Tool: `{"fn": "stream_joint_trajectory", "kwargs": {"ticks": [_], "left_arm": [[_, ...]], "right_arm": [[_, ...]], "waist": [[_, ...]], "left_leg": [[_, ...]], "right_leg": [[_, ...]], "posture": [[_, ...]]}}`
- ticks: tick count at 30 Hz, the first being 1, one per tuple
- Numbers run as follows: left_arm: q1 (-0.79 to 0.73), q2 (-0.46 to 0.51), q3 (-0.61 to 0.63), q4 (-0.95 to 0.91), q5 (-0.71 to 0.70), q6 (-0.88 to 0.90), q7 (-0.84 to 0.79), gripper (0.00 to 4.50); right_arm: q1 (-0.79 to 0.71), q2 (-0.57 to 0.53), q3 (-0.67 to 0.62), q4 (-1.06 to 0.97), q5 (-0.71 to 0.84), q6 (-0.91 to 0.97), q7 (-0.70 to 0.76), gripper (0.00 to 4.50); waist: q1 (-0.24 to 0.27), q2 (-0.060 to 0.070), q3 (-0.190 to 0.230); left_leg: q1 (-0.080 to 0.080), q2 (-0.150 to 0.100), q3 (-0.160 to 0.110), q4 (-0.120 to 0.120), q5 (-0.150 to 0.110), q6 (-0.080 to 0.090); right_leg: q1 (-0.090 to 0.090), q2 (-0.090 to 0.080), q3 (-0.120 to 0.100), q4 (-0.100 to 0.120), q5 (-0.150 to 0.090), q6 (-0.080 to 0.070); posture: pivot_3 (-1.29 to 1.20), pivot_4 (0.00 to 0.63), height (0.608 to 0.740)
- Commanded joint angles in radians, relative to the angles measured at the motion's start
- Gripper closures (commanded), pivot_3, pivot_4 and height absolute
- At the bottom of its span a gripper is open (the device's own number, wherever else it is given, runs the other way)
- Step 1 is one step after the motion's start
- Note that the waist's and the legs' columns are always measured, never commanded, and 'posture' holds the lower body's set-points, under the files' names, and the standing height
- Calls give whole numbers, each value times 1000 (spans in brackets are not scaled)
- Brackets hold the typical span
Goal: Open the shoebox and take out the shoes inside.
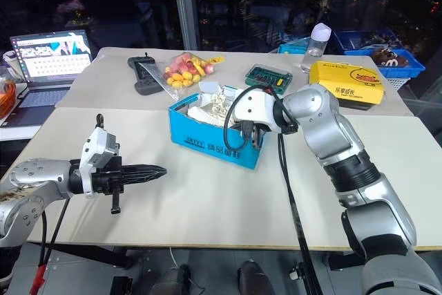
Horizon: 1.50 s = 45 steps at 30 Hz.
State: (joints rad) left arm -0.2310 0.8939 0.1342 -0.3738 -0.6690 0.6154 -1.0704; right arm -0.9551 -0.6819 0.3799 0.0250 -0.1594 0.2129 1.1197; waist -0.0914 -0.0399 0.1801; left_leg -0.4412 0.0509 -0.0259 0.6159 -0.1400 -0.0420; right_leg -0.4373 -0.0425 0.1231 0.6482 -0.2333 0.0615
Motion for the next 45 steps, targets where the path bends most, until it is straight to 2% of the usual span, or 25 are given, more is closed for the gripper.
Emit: {"fn": "stream_joint_trajectory", "kwargs": {"ticks": [1,9,19,24,31,36,43,45], "left_arm": [[-10,7,12,-11,-3,-2,-2,4500],[-8,8,10,-14,-7,4,-5,4500],[-6,15,12,-15,-12,12,-15,4500],[-16,13,8,-10,-10,16,-20,4500],[-25,13,2,1,-4,14,-33,4500],[-28,13,1,2,-3,16,-36,4500],[-32,10,3,3,-5,15,-31,4500],[-33,8,3,3,-5,14,-31,4500]], "right_arm": [[-4,-24,-51,-74,-55,-73,-78,4497],[58,-84,-56,-143,-220,-222,-217,4497],[230,-38,-115,-302,-359,-182,-412,4497],[245,-19,-150,-319,-380,-166,-449,4497],[259,-35,-231,-309,-426,-199,-578,4497],[305,-24,-286,-305,-404,-119,-573,4497],[375,-152,-364,-129,-504,61,-595,4497],[412,-192,-375,-48,-551,109,-639,4497]], "waist": [[-1,0,0],[5,0,0],[14,0,0],[21,0,0],[24,0,0],[23,-1,0],[31,-1,0],[31,-1,0]], "left_leg": [[0,0,0,0,0,0],[0,0,0,0,0,0],[0,0,1,0,0,0],[0,0,1,0,0,0],[0,0,1,0,0,0],[0,0,0,0,0,0],[0,-1,1,1,1,1],[0,-1,1,1,1,1]], "right_leg": [[0,0,0,0,0,0],[0,0,0,0,0,0],[0,0,1,0,0,-1],[0,0,0,0,0,-1],[0,0,0,0,0,-1],[1,0,0,0,0,-1],[1,-1,1,0,0,0],[1,0,1,0,0,-1]], "posture": [[0,150,740],[0,150,740],[0,150,740],[0,150,740],[0,150,740],[0,150,740],[0,150,740],[0,150,740]]}}
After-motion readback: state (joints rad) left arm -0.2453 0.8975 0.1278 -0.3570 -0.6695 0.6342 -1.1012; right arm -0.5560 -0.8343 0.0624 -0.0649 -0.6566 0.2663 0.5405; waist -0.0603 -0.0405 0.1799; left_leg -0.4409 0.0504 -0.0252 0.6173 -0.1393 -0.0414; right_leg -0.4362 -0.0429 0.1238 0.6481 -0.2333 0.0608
